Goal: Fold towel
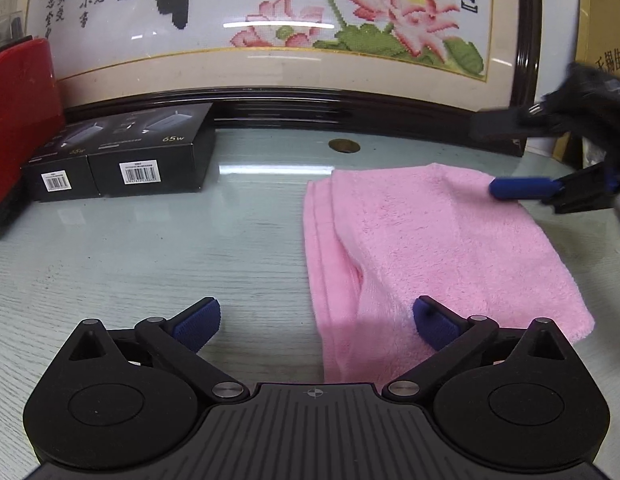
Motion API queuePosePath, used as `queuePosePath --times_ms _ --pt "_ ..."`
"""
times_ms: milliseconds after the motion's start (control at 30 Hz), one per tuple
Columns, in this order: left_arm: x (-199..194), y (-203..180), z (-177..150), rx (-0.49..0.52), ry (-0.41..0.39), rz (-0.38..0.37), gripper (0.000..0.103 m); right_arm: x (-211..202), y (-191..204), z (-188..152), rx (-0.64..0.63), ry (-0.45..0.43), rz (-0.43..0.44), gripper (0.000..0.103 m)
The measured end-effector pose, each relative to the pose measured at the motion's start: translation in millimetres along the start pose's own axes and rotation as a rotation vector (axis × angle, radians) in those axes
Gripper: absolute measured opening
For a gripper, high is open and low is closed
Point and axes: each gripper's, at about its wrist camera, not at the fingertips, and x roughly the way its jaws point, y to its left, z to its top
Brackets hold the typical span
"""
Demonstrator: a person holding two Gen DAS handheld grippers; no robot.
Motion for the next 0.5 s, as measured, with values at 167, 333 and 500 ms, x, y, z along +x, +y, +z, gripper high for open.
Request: queuePosePath --times_ms 167,333,500 --pt "-0.8 5.6 1.6 -0.023 0.002 0.005 0.103 -15.6 25.7 -7.0 -0.144 -0.065 0.003 0.089" --pt "-4.8 17.8 1.0 -0.081 -0.008 0.023 0.103 -16.1 34.5 -21.1 -0.138 0.039 0.073 0.091" --pt "-10.0 23.0 0.8 -0.097 -0.017 0.024 0.103 -46.2 47.7 -46.3 -0.189 0.101 0.154 0.092"
